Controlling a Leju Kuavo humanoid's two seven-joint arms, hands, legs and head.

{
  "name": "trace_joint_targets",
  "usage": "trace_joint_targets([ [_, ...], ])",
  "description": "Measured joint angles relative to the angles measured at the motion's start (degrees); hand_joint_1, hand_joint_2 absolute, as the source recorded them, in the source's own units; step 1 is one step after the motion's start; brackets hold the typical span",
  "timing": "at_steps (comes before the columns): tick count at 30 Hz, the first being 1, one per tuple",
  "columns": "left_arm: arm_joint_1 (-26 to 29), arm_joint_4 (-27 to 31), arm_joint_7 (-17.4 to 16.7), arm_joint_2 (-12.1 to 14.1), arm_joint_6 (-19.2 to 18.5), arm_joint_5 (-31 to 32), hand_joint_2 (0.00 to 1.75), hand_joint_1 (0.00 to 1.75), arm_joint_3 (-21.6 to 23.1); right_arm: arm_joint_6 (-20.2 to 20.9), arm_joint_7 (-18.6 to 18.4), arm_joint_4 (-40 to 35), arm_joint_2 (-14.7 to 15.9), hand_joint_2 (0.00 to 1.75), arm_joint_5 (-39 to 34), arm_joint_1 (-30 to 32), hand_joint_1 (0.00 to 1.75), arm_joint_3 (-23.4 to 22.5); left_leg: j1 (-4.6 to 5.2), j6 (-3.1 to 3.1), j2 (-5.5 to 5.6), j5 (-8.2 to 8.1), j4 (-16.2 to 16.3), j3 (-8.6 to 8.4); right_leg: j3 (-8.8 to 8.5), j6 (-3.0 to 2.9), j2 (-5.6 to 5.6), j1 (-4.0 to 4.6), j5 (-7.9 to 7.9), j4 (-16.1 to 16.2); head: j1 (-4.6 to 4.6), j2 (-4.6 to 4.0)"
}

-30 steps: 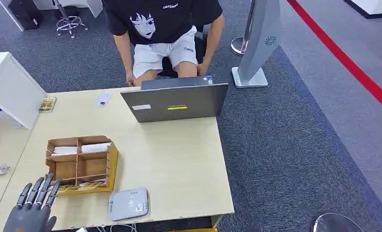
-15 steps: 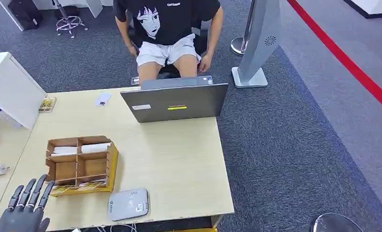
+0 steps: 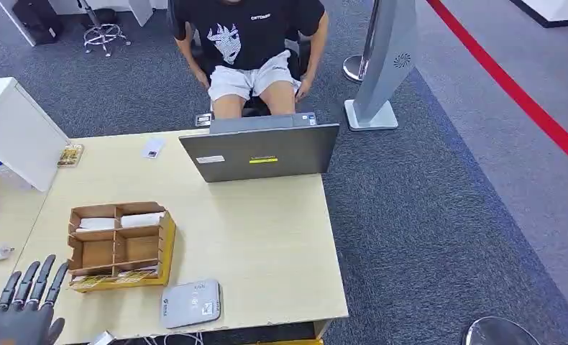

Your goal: Pass the card to the sensor for recognition and then transmit it.

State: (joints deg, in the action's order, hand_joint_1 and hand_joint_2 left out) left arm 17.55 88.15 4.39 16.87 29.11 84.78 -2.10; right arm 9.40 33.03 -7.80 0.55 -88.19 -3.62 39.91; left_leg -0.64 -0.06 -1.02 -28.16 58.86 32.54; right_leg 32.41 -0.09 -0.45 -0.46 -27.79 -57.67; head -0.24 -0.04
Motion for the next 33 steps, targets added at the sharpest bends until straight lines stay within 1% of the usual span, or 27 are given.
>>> trace_joint_targets([
  [6, -1.06, -1.33, 1.38, -1.18, 0.44, 0.07, 1.75, 0.0, -0.42, -0.04, 0.0, 0.0, 0.02, 1.75, -0.11, 0.0, 0.0, 0.44, 0.0, 0.0, 0.0, 0.0, 0.0, 0.0, 0.0, 0.0, 0.0, 0.0, 0.0, 0.0, 0.0, 0.0],
  [25, -3.16, -2.89, 1.84, -3.3, 0.88, 0.24, 1.75, 0.0, -0.11, 0.11, -0.04, 0.0, 0.02, 1.75, -0.07, -0.02, 0.0, 0.79, 0.0, 0.0, 0.0, 0.0, 0.0, -0.01, 0.01, 0.0, 0.0, 0.0, 0.0, 0.0, 0.0, 0.0],
  [30, -4.48, -3.34, 1.2, -3.8, 0.79, 0.28, 1.75, 0.0, 1.73, 0.11, -0.04, 0.0, 0.02, 1.75, -0.09, -0.05, 0.0, 1.09, 0.0, 0.0, -0.01, 0.0, 0.0, -0.02, 0.0, 0.0, 0.01, 0.0, 0.01, 0.0, 0.0, 0.0],
  [33, -4.89, -3.54, 0.13, -3.71, 0.81, 0.24, 1.75, 0.0, 2.34, 0.09, -0.04, 0.0, 0.0, 1.75, -0.46, -0.06, 0.0, 1.2, 0.0, -0.02, -0.01, 0.02, 0.0, -0.02, 0.0, 0.0, 0.01, 0.0, 0.01, 0.0, 0.0, 0.0],
])
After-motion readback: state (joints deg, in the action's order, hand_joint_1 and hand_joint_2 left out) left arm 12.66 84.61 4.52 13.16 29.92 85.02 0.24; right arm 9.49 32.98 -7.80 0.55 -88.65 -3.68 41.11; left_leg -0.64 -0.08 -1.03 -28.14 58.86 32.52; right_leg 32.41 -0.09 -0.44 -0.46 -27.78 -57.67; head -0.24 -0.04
